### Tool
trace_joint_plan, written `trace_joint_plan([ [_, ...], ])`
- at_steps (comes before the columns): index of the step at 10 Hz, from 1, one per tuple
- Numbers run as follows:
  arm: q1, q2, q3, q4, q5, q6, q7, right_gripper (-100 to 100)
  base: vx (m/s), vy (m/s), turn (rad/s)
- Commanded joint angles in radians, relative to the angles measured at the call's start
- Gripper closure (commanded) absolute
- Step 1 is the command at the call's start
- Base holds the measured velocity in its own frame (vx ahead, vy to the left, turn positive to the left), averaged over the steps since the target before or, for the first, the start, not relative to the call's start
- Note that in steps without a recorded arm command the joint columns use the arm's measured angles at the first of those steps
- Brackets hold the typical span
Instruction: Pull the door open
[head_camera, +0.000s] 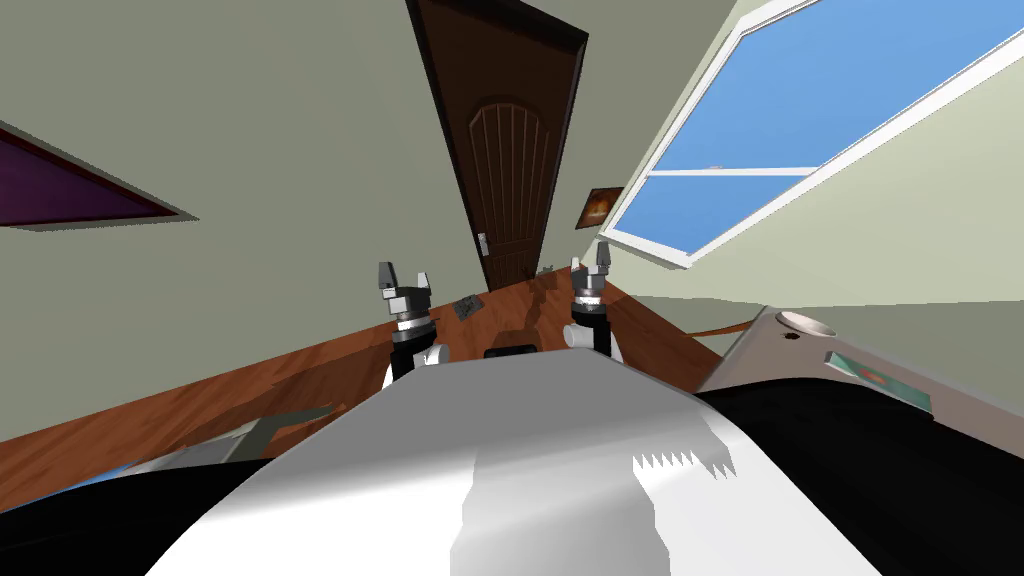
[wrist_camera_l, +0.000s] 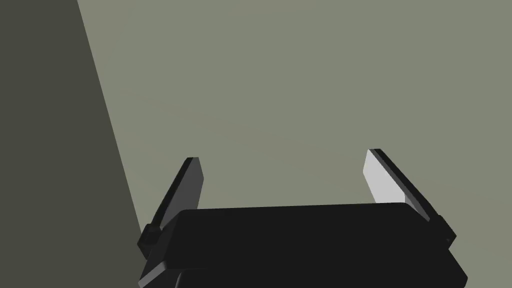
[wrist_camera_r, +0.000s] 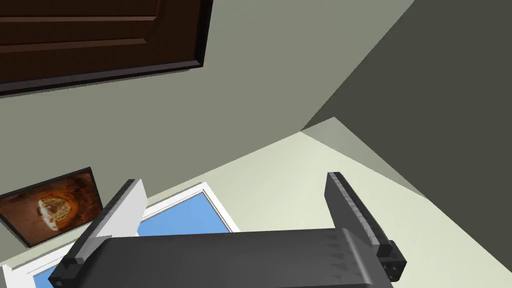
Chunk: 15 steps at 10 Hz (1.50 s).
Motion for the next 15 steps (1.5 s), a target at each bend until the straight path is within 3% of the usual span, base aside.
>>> trace_joint_plan([
  [1,-0.014,-0.011,0.012,0.026,-0.035,-0.004,-0.016,-100,0.097,-0.057,0.107],
  [15,-0.129,-0.078,0.116,0.25,-0.329,-0.038,-0.151,-100,0.115,0.055,0.068],
])
